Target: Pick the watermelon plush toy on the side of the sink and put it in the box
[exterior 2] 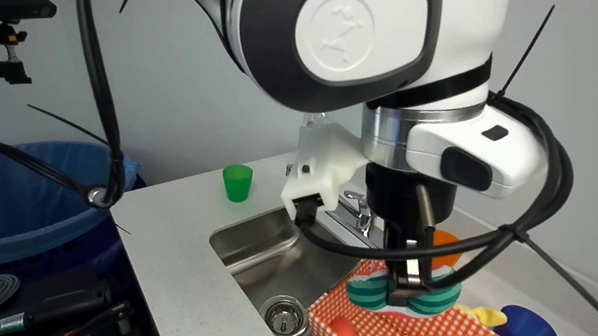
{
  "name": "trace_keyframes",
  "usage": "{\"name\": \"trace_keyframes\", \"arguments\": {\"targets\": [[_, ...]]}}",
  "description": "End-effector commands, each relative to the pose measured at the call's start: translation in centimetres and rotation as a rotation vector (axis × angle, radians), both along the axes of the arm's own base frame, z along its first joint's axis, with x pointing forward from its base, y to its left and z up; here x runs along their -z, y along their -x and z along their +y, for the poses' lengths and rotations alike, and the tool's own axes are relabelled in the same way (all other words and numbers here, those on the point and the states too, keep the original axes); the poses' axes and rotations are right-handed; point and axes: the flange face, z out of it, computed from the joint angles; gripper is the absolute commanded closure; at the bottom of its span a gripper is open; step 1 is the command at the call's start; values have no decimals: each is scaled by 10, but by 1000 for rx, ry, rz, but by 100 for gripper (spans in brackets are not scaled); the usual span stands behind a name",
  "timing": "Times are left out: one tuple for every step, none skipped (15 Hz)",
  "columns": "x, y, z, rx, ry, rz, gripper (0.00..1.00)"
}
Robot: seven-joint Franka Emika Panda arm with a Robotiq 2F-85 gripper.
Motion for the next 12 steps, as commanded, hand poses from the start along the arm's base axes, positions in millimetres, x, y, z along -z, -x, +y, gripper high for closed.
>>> {"name": "trace_keyframes", "arguments": {"targets": [[5, -22, -7, -13, 10, -13, 97], [7, -27, -5, -24, 12, -16, 97], [8, -31, -4, -33, 15, -21, 97], [9, -37, -1, -42, 15, -26, 97], [10, -41, 2, -49, 14, -31, 97], [11, -46, 7, -62, 16, -39, 97], [11, -50, 11, -74, 20, -44, 97], [11, -54, 16, -85, 21, -49, 97], [12, -57, 21, -94, 20, -52, 97], [14, -60, 24, -103, 20, -51, 97], [15, -61, 27, -109, 20, -49, 97], [17, -62, 29, -115, 21, -48, 97]]}}
